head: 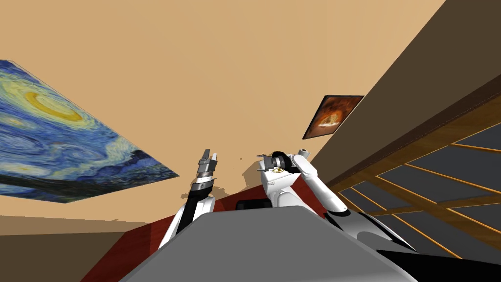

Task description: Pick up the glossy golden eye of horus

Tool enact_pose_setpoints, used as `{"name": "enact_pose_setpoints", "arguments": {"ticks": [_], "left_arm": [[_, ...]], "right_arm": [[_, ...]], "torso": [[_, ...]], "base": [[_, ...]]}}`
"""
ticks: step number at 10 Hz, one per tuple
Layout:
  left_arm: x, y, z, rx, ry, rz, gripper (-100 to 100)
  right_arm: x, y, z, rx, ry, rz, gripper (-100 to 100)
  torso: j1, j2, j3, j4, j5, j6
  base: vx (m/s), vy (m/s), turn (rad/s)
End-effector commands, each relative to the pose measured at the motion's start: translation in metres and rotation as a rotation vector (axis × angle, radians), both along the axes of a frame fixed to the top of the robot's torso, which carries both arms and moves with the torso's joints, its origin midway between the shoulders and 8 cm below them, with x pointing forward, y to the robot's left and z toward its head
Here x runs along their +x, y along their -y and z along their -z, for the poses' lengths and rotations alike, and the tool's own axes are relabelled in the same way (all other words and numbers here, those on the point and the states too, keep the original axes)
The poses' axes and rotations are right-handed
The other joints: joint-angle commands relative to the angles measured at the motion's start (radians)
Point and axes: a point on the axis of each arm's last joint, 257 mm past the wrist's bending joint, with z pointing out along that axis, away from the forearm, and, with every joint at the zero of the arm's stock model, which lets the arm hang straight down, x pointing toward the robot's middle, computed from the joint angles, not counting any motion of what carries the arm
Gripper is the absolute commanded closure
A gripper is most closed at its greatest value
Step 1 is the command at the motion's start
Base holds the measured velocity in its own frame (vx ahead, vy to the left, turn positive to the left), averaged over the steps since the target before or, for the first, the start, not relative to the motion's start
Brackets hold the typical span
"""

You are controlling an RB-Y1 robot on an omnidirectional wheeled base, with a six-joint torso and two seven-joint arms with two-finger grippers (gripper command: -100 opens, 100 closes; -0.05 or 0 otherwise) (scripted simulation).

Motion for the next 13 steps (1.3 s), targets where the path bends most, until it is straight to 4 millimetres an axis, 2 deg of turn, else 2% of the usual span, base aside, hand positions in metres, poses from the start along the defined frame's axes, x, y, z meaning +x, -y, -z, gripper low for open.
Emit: {"name": "enact_pose_setpoints", "arguments": {"ticks": [1, 4, 6, 9, 11, 12, 13], "left_arm": [[0.000, 0.000, 0.000, 0.000, 0.000, 0.000, 0], [0.000, 0.000, 0.000, 0.000, 0.000, 0.000, 0], [0.000, 0.000, 0.000, 0.000, 0.000, 0.000, 0], [0.000, 0.000, 0.000, 0.000, 0.000, 0.000, 0], [0.000, 0.000, 0.000, 0.000, 0.000, 0.000, 0], [0.000, 0.000, 0.000, 0.000, 0.000, 0.000, 0], [0.000, 0.000, 0.000, 0.000, 0.000, 0.000, 0]], "right_arm": [[0.002, 0.002, 0.007, -0.033, 0.005, 0.007, -100], [0.015, 0.021, 0.035, -0.188, 0.002, 0.004, -100], [0.020, 0.027, 0.044, -0.232, 0.013, 0.022, -100], [0.032, 0.054, 0.067, -0.383, 0.006, 0.029, -100], [0.036, 0.060, 0.074, -0.419, 0.015, 0.045, -100], [0.041, 0.075, 0.083, -0.487, 0.008, 0.048, -100], [0.043, 0.079, 0.086, -0.508, 0.013, 0.058, -100]], "torso": [[0.000, 0.000, 0.000, 0.000, 0.000, 0.000], [0.001, 0.001, 0.000, 0.000, 0.000, 0.000], [0.001, 0.001, 0.000, 0.000, 0.000, 0.000], [0.001, 0.001, 0.000, 0.000, 0.000, 0.000], [0.001, 0.001, 0.001, 0.000, 0.000, 0.000], [0.001, 0.001, 0.000, 0.000, 0.000, 0.000], [0.001, 0.000, 0.000, 0.000, 0.000, 0.000]], "base": [[0.000, 0.000, 0.000], [-0.002, -0.007, 0.119], [-0.005, -0.002, 0.027], [-0.009, -0.005, 0.104], [-0.007, -0.001, 0.025], [0.004, -0.005, 0.116], [-0.007, -0.002, 0.041]]}}
